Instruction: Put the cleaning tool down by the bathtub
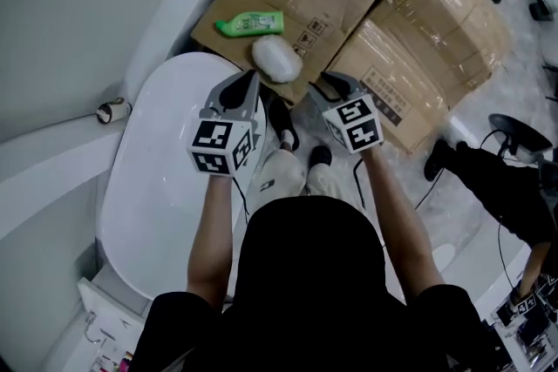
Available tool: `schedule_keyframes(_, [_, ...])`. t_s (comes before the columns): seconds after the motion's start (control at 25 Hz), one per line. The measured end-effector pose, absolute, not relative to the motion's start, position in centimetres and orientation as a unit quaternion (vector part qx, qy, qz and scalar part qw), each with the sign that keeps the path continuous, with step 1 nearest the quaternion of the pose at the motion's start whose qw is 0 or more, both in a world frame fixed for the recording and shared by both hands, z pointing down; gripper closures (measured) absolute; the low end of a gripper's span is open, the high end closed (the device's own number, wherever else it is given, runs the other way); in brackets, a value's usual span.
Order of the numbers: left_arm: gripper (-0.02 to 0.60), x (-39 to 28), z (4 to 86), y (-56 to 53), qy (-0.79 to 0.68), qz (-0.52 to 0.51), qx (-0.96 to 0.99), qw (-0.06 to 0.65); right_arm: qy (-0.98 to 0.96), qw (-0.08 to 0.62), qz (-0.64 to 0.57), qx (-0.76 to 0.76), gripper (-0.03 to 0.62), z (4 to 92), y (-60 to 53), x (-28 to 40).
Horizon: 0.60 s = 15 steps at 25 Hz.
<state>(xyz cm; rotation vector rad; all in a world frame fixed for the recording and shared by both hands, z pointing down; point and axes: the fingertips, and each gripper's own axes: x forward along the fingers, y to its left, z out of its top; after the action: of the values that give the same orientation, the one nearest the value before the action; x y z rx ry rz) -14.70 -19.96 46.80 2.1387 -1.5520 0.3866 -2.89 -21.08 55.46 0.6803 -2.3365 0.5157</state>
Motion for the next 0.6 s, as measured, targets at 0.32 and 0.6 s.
schedule_keyframes(0.32, [0.583,-11.2,43.9,-14.0,-0.585,0.13,0.771,0.216,-0.905,0.286,0.169,0.264,0.461,50.8,-16.5,1.3])
schedule_keyframes(0.6, [0.583,-8.8,42.1,-8.8,-0.605,0.116,0.759,0.211,-0.92,0.258,0.144,0.259,0.461,47.2,-12.6,4.2])
